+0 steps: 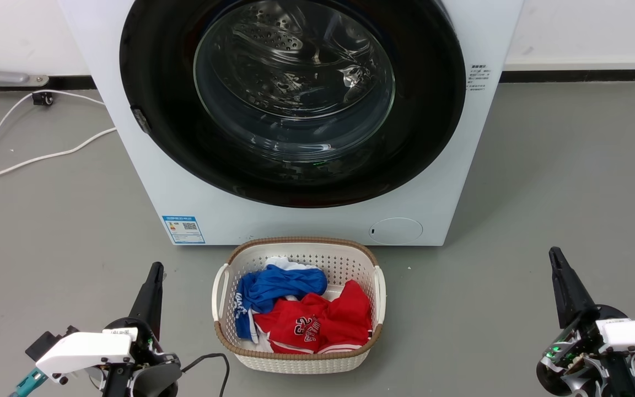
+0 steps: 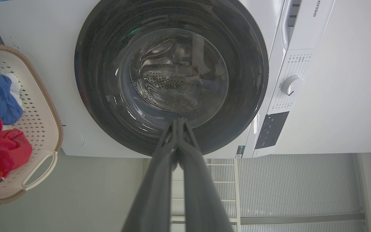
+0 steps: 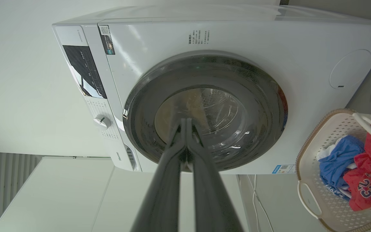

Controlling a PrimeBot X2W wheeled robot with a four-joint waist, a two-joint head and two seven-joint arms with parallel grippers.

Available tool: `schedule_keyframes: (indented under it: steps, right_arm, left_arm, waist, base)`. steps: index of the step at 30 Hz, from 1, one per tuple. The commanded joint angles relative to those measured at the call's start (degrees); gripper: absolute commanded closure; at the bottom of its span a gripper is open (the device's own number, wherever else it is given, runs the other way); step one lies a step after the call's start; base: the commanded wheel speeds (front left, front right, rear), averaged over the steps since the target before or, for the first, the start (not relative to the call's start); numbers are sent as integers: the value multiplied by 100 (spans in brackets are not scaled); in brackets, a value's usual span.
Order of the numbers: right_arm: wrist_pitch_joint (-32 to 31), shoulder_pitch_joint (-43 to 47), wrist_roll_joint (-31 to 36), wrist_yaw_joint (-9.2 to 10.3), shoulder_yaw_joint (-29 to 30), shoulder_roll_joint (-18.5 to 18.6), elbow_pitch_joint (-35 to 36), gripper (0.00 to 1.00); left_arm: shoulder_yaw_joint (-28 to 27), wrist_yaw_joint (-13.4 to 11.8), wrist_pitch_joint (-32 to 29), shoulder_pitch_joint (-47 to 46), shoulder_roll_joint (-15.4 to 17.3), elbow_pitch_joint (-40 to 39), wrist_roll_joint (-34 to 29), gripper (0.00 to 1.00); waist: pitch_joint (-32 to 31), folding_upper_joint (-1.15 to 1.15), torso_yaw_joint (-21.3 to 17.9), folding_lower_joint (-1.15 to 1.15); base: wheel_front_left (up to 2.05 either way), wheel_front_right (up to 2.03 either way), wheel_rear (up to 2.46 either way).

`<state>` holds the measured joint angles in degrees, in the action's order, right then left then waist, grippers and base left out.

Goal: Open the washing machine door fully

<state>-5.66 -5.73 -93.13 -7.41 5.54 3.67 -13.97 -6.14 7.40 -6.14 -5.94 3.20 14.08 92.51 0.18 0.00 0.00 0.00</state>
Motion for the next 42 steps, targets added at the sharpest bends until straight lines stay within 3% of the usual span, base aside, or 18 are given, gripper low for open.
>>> schedule_keyframes:
  steps: [1,34,35,42]
  right_arm:
    - [-24,-81,36,-16,12,-19,-9,100]
    - [-46,-76,64,-16,47,-46,-10,100]
    - [-39,-11,34,1,40,-29,-8,0]
    - [133,52,47,0,-83,-33,154,0]
  left_arm:
    - [-15,17,-19,-56,-7,6,-20,100]
    - [-32,17,-28,-56,-16,6,-36,100]
    - [-11,0,-17,1,-17,8,-7,0]
    - [179,1,176,21,-17,-129,8,0]
  waist:
    - [0,0,0,0]
    - [0,0,0,0]
    - [0,0,0,0]
    - [5,0,-1,0]
  base:
    - [0,0,0]
    - [0,0,0]
    - [0,0,0]
    - [0,0,0]
